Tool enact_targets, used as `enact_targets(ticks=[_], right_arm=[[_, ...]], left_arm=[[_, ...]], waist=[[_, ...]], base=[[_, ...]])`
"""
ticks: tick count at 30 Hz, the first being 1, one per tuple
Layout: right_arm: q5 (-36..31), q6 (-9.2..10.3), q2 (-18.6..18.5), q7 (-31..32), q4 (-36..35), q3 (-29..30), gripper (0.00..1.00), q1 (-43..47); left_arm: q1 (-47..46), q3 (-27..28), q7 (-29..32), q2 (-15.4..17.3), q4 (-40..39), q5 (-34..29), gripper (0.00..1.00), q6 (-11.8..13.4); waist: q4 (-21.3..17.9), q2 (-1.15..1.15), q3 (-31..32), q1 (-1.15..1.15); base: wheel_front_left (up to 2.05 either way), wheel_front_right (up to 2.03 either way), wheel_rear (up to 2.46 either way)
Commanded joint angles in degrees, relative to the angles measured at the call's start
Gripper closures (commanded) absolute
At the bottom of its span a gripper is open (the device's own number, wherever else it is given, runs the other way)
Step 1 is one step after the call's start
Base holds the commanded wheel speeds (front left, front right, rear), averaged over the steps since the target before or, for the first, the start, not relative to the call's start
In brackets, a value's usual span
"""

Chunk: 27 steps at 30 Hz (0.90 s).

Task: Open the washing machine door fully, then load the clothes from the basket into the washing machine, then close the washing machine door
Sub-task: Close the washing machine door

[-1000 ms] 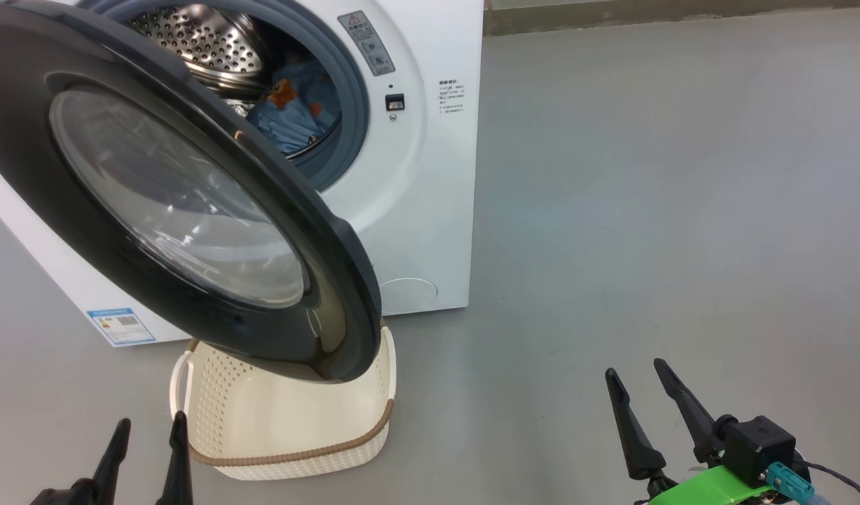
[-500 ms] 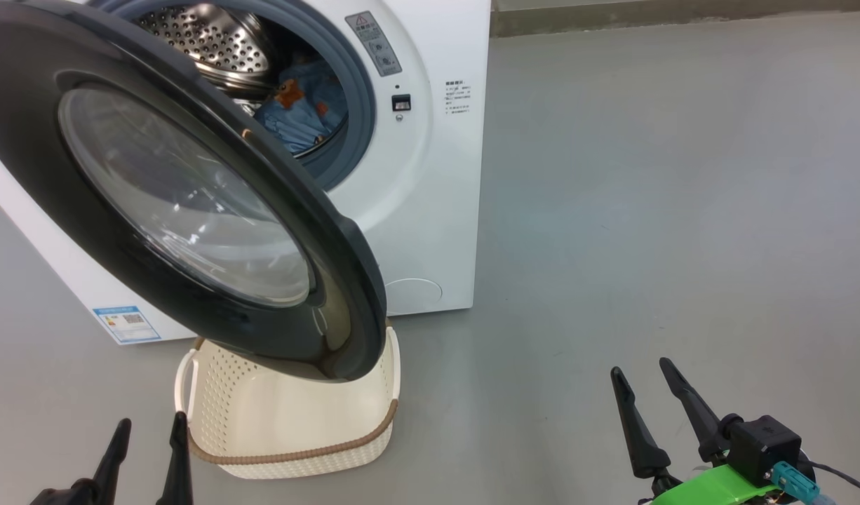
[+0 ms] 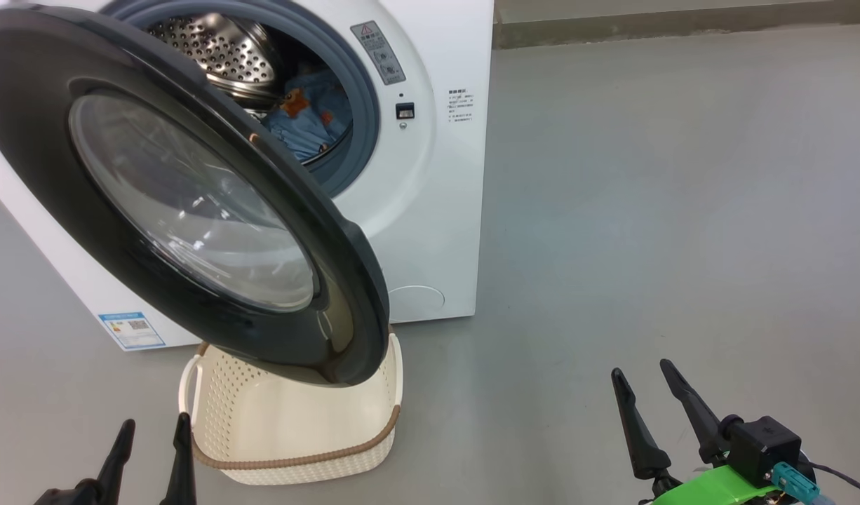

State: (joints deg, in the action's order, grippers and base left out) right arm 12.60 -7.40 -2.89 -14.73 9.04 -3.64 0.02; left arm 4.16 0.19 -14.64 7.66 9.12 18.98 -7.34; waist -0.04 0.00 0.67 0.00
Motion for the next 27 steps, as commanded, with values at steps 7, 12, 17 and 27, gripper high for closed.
enact_targets(ticks=[7,12,17,27], right_arm=[[-0.32,-0.09,0.02,-0.27,-0.83,-1.43,0.1,-0.55],[1.49,-0.09,0.02,-0.27,-1.83,-0.93,1.0,-0.53],[2.96,-0.09,0.02,-0.27,-6.42,0.26,1.0,-1.13],[5.72,-0.09,0.02,-0.27,-26.01,-3.75,1.0,-5.67]], left_arm=[[-2.21,1.21,-0.36,0.82,-0.72,0.63,0.0,-0.14],[-2.17,1.01,-0.36,0.88,-0.61,0.68,0.0,-0.14],[-2.12,1.06,-0.36,0.8,-0.58,0.93,0.0,-0.14],[-2.13,1.06,-0.36,0.78,-0.37,1.97,0.0,-0.14]], waist=[[0.05,0.0,0.4,0.0],[0.22,0.0,0.49,0.0],[0.42,0.0,0.26,0.0],[0.54,0.0,-0.65,0.0]], base=[[0.0,0.0,0.0],[0.0,0.0,0.0],[0.0,0.0,0.0],[0.0,0.0,0.0]])
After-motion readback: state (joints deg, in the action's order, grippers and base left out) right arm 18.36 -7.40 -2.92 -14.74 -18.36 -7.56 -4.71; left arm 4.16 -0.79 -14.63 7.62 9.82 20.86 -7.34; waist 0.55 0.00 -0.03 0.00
